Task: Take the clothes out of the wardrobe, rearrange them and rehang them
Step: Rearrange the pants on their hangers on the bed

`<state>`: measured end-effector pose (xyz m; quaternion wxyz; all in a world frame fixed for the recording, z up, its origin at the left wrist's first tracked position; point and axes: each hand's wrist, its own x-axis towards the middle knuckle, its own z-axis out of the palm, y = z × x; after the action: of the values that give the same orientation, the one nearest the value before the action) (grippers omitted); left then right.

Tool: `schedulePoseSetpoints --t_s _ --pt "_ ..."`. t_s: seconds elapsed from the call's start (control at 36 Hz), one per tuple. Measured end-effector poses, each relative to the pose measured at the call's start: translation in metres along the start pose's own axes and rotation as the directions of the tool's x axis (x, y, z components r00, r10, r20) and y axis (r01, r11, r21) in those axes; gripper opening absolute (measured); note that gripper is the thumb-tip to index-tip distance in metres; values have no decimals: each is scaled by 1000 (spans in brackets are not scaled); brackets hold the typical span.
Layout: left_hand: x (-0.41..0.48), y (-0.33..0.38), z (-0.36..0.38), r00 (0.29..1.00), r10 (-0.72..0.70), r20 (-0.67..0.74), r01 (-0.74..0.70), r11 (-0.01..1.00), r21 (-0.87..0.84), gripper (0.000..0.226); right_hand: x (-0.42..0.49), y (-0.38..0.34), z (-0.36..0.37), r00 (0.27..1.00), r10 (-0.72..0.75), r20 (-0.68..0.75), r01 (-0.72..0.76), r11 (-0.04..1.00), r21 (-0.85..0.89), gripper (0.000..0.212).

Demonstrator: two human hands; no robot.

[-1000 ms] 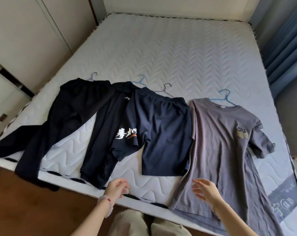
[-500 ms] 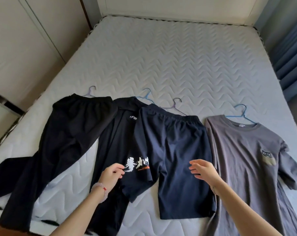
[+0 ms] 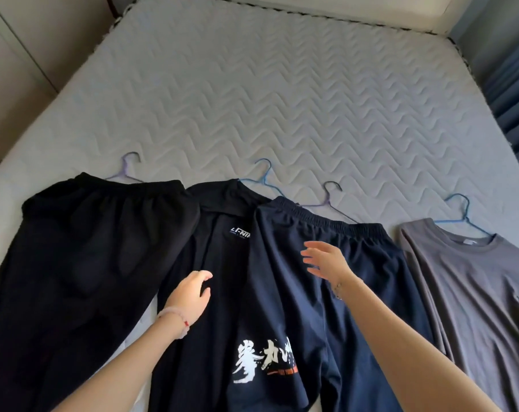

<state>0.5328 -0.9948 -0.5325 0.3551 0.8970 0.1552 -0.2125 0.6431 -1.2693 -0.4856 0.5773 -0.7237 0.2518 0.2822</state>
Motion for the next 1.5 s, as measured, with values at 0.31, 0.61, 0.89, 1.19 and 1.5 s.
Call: schedulePoseSetpoints --t_s 0.31,0.61,0.89,1.19,1.5 --pt "61 -67 35 983 178 -45 -121 814 568 68 105 -16 56 953 -244 -180 196 948 -249 46" --pt "63 -79 47 963 243 -118 -131 802 583 60 175 -48 102 924 -116 -365 -76 879 -470 97" --pt "63 -80 48 963 235 -133 -128 829 544 60 192 -39 122 820 -92 -565 -210 870 -446 89" --pt "62 -70 42 988 139 -65 -83 839 538 60 163 -23 100 869 -119 -481 -166 844 -509 57" --pt "60 -61 44 990 114 -78 -53 832 552 58 151 -4 57 878 -196 -437 132 976 -172 59"
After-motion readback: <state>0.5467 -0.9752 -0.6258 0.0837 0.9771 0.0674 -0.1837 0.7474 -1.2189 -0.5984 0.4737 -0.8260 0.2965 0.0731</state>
